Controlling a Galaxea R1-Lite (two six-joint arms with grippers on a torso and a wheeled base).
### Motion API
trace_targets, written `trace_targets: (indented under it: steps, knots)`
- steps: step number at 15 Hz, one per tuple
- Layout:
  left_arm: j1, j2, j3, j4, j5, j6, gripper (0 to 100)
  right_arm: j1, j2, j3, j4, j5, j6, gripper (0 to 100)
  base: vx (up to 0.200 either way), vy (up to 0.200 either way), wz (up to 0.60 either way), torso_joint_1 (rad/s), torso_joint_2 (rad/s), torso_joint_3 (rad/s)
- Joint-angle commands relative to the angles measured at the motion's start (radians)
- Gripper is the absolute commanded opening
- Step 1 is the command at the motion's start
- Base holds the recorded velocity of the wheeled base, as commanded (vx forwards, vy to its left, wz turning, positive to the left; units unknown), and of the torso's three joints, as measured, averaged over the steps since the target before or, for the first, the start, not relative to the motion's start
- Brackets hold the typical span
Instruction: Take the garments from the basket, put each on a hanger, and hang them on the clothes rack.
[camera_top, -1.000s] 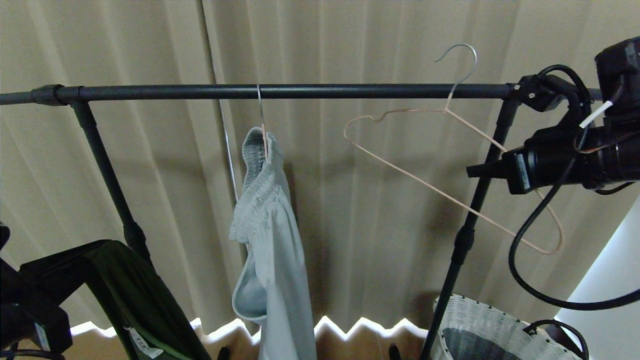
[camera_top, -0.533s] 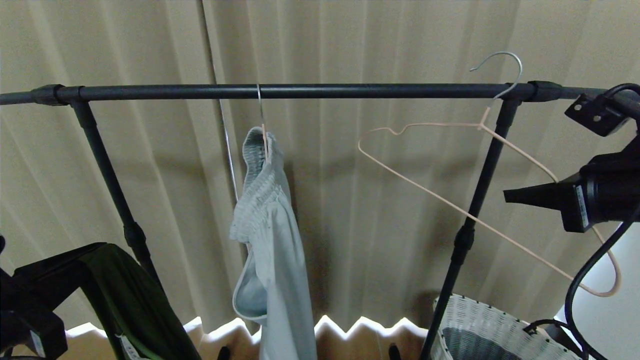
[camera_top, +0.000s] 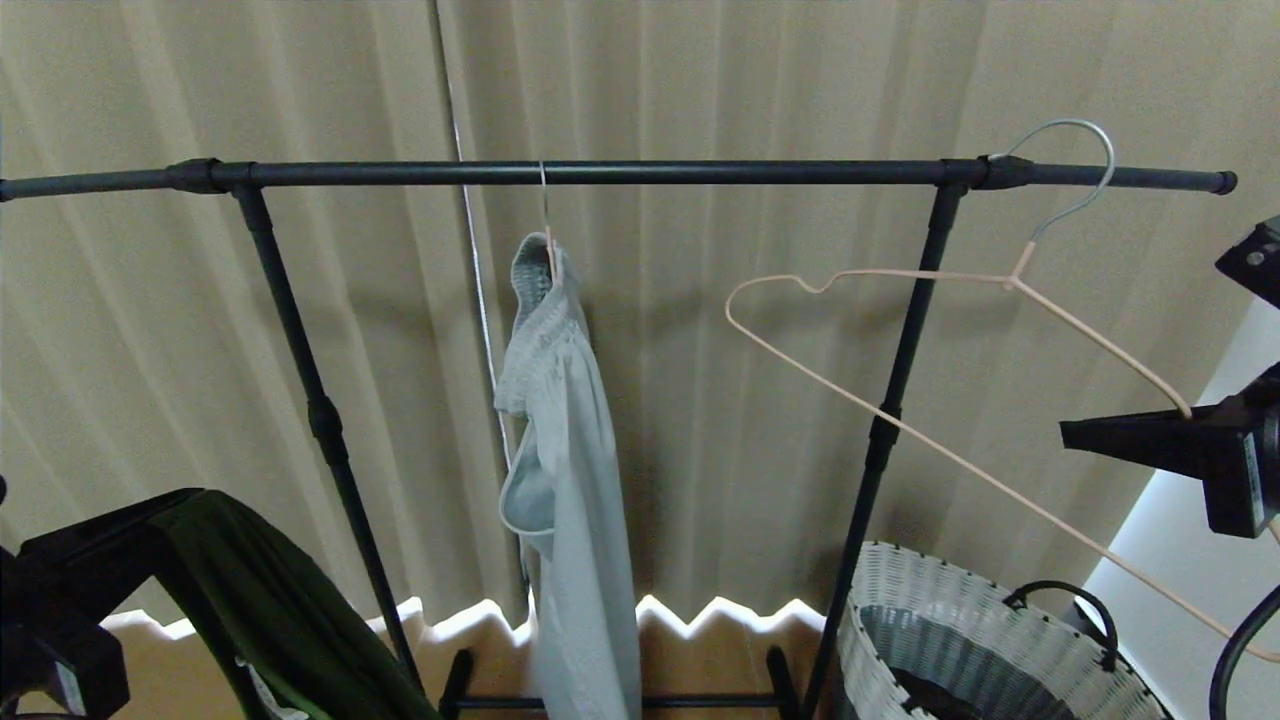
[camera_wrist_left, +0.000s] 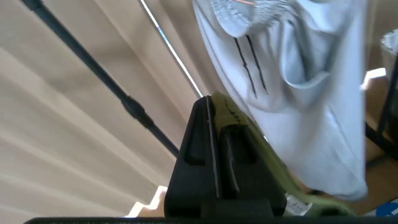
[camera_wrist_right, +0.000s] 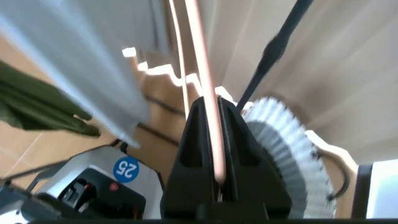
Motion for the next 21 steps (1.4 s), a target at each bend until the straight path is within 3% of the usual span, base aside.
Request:
trace_targets:
  steps: [1,3,16,21]
  knots:
    - [0.001,0.002,0.011,-0.001,0.000,0.000,0,0.016,-0.027,0.037,-0.001,-0.017,-0.001,0,-0.200,0.000,0.00,0.007,0.00,0.002]
    - [0.001,0.000,0.023,-0.002,0.000,0.000,0,0.020,-0.029,0.060,-0.003,-0.033,0.001,0,-0.200,0.000,0.00,0.002,0.00,0.005]
    - [0.005,0.083,0.014,0.002,0.011,-0.012,0,0.096,-0.085,0.215,-0.006,-0.066,0.005,0,0.000,0.000,0.00,0.000,0.00,0.000]
    - [-0.019,0.277,-0.127,0.001,0.072,-0.238,0,0.132,-0.042,0.245,-0.113,-0.064,0.042,0,0.000,0.000,0.00,0.000,0.00,0.000]
